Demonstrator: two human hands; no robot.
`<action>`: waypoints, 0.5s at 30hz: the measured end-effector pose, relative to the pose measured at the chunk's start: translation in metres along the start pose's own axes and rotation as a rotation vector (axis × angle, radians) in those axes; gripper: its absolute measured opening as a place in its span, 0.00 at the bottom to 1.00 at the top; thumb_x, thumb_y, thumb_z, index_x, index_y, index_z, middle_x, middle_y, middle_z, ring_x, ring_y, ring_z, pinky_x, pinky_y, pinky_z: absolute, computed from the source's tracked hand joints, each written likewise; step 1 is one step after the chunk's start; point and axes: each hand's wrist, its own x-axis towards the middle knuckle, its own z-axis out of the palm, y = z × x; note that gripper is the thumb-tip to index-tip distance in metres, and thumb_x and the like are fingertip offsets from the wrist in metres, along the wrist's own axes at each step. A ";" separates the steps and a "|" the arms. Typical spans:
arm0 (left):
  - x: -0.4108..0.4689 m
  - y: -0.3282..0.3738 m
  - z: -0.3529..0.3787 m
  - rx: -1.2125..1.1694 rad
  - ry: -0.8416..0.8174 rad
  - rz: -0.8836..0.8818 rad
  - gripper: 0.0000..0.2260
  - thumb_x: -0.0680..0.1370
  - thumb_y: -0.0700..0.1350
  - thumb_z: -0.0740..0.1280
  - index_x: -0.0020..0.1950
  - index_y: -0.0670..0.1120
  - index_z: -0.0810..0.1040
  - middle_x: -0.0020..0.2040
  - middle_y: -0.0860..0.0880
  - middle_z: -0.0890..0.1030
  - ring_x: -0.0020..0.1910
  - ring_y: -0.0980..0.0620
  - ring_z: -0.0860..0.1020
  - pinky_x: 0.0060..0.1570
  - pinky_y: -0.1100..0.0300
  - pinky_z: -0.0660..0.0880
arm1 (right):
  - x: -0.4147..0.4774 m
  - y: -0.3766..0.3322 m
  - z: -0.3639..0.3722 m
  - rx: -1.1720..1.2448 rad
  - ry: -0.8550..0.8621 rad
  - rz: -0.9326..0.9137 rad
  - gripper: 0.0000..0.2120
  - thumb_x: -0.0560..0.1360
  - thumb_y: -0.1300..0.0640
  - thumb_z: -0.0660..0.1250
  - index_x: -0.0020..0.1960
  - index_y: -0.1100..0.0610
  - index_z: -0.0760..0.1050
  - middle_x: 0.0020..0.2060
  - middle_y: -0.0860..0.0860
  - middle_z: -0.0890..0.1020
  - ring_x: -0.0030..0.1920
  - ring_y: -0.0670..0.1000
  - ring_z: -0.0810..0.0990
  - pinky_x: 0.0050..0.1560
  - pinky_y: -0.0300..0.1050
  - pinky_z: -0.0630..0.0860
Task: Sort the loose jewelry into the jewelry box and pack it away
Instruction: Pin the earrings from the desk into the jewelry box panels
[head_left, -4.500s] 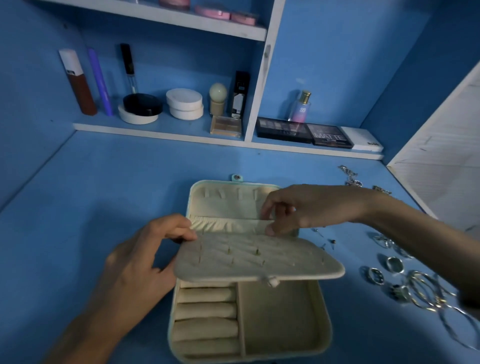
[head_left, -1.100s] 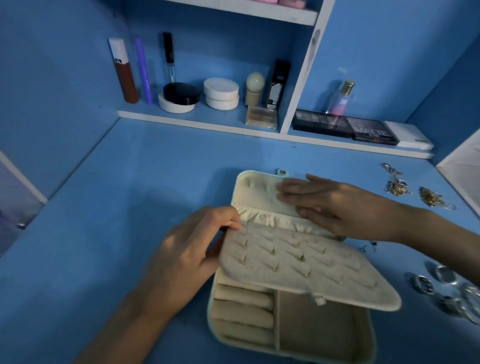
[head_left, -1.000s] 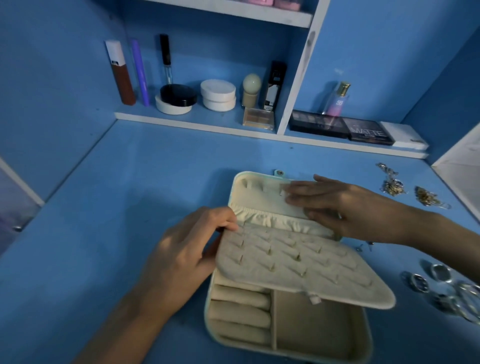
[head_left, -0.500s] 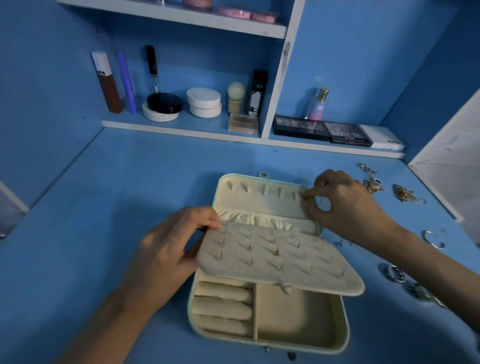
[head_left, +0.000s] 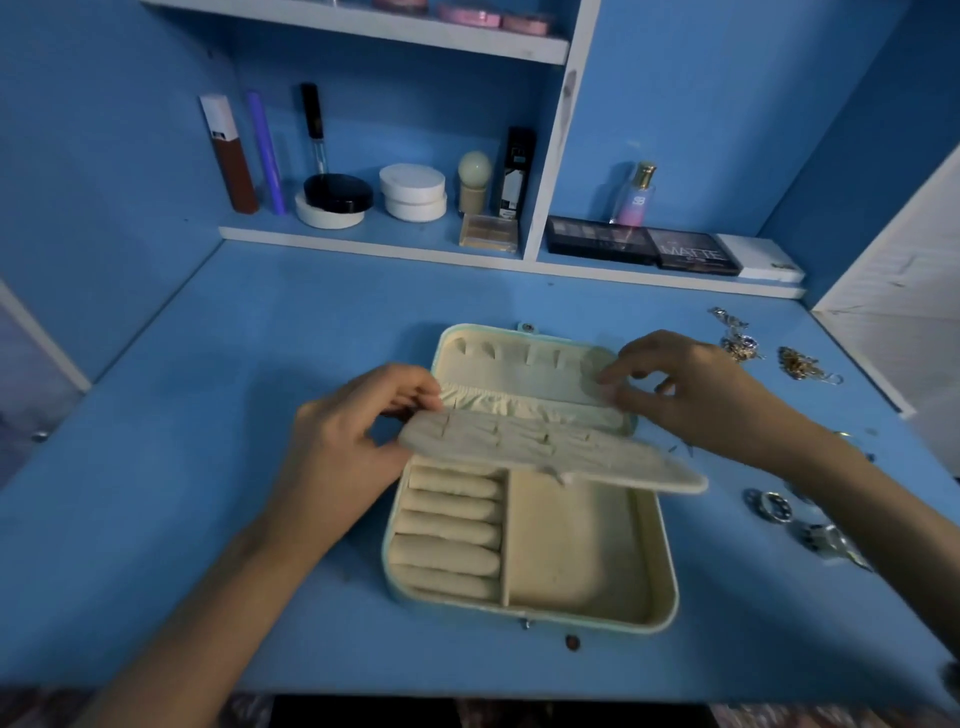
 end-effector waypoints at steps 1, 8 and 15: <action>0.004 0.001 0.000 -0.057 -0.001 -0.047 0.12 0.66 0.38 0.72 0.46 0.51 0.77 0.44 0.62 0.81 0.42 0.66 0.79 0.48 0.76 0.71 | -0.002 -0.001 -0.005 0.070 0.031 0.044 0.08 0.73 0.53 0.68 0.50 0.50 0.82 0.49 0.49 0.79 0.45 0.47 0.78 0.50 0.45 0.75; 0.024 0.005 0.001 -0.285 -0.029 -0.312 0.18 0.65 0.34 0.77 0.43 0.53 0.76 0.38 0.54 0.83 0.37 0.59 0.81 0.42 0.70 0.76 | -0.048 -0.023 -0.011 0.650 0.530 0.161 0.12 0.69 0.68 0.57 0.34 0.53 0.73 0.30 0.50 0.77 0.31 0.49 0.73 0.31 0.38 0.69; 0.026 -0.002 0.006 -0.360 -0.043 -0.329 0.17 0.65 0.33 0.77 0.45 0.51 0.77 0.38 0.57 0.83 0.37 0.60 0.79 0.42 0.68 0.76 | -0.082 -0.055 0.023 0.230 0.324 -0.238 0.12 0.69 0.61 0.56 0.38 0.59 0.79 0.37 0.47 0.79 0.41 0.46 0.77 0.44 0.36 0.72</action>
